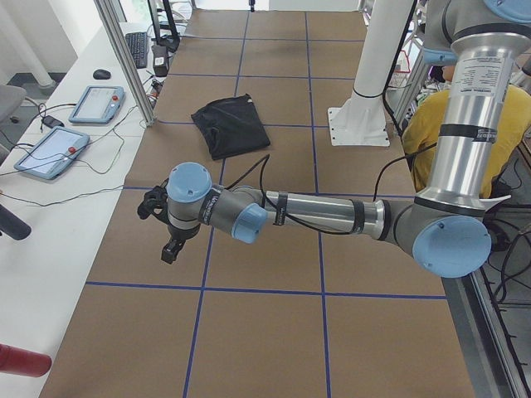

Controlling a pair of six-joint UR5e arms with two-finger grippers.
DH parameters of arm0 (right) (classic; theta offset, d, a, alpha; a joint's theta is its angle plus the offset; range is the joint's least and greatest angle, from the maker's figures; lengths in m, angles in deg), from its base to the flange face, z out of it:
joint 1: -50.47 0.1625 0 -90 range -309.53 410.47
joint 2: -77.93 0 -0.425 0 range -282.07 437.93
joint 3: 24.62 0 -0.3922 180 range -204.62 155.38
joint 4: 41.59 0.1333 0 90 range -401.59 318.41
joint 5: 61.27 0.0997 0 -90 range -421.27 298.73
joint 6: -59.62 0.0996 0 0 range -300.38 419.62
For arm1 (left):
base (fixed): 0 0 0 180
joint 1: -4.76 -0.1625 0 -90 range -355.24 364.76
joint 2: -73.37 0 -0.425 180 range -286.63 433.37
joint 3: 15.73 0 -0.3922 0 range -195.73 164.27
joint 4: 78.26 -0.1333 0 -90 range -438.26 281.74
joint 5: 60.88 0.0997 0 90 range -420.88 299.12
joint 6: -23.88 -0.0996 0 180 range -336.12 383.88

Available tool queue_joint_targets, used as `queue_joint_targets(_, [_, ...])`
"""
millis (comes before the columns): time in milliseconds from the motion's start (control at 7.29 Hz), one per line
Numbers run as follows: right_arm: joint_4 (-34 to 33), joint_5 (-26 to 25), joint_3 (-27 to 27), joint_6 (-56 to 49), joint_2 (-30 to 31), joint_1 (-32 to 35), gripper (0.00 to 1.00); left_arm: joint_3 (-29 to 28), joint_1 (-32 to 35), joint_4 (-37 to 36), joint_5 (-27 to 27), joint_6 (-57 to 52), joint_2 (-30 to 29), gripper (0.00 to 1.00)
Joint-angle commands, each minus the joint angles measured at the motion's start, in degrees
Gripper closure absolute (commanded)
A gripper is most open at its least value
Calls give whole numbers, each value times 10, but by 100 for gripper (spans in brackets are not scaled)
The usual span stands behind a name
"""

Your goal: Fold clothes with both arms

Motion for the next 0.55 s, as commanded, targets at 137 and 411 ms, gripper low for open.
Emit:
queue_joint_targets(137, [0, -1, 31, 29, 6, 0, 0, -1, -9, -2, 2, 43, 0, 0])
queue_joint_targets(411, [21, -1, 72, 30, 7, -1, 0, -2, -9, -1, 1, 43, 0, 0])
